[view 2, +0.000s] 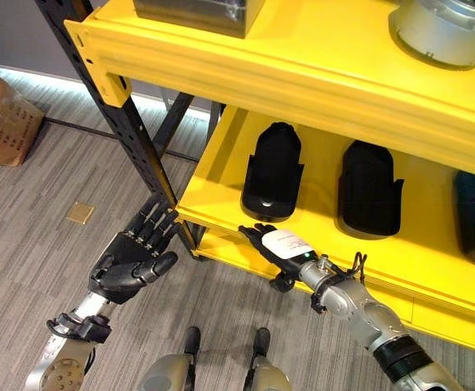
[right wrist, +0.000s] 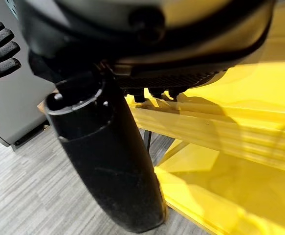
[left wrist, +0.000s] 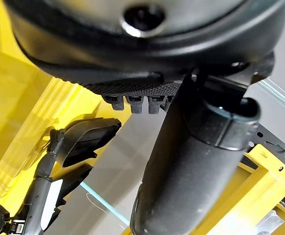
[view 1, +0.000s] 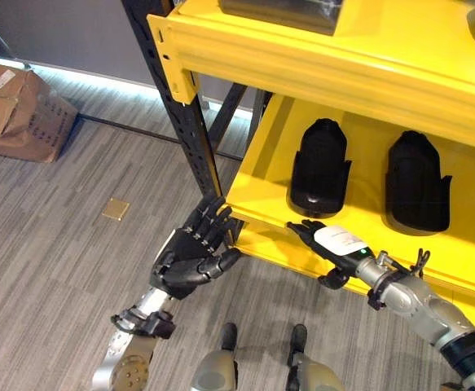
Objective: Move parts from the plastic box to the shelf.
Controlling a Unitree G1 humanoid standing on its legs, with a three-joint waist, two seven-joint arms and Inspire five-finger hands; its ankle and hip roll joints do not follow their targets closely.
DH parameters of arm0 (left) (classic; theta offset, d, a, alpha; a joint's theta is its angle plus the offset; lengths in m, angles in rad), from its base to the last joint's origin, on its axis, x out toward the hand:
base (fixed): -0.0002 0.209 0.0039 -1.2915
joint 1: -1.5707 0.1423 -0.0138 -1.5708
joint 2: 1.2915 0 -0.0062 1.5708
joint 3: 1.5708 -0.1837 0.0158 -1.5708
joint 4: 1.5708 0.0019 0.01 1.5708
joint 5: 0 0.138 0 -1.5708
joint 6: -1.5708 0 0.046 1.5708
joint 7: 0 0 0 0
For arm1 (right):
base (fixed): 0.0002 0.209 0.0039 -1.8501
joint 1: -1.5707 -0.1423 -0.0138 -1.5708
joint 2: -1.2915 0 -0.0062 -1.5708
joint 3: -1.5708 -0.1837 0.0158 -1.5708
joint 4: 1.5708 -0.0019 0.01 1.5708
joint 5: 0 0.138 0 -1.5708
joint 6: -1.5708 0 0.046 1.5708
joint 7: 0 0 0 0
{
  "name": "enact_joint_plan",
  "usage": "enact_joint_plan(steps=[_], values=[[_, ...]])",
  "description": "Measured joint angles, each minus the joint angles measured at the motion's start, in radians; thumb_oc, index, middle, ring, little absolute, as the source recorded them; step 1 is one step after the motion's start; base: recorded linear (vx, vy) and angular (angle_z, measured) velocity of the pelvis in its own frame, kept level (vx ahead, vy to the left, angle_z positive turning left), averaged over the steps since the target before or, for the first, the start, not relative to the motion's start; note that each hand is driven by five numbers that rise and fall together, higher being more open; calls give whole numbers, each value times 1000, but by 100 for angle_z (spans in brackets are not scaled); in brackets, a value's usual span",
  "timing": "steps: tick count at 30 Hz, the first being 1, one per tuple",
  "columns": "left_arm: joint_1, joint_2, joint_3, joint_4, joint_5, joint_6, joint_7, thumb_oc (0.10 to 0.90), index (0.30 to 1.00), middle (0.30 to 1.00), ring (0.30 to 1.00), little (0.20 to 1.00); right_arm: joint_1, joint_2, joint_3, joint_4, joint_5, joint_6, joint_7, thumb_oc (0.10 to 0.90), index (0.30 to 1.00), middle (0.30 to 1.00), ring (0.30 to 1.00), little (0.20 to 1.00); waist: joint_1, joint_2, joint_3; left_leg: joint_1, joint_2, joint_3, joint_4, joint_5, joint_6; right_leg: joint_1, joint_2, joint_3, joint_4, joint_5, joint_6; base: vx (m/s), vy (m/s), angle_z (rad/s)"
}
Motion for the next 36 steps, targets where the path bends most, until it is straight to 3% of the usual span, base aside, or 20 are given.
enact_joint_plan(steps=[17, 36], values=[[-14, 0, -1, 8, 1, 36, -7, 900, 1000, 1000, 1000, 1000, -102, 6, 78, 106, 1, 20, -33, 900, 1000, 1000, 1000, 1000, 2, 0, 0, -19, 2, -22, 22, 1, 3, -6, 0, -16, 13, -5, -5, 1, -5, 3], [-33, 0, -1, 8, 1, 58, -10, 900, 1000, 1000, 1000, 1000, -146, 6, 84, 145, 3, 24, -5, 900, 1000, 1000, 1000, 1000, 4, 1, 1, -32, 2, -41, 44, 5, 3, -10, -2, -28, 36, -7, -10, 9, -3, 2]])
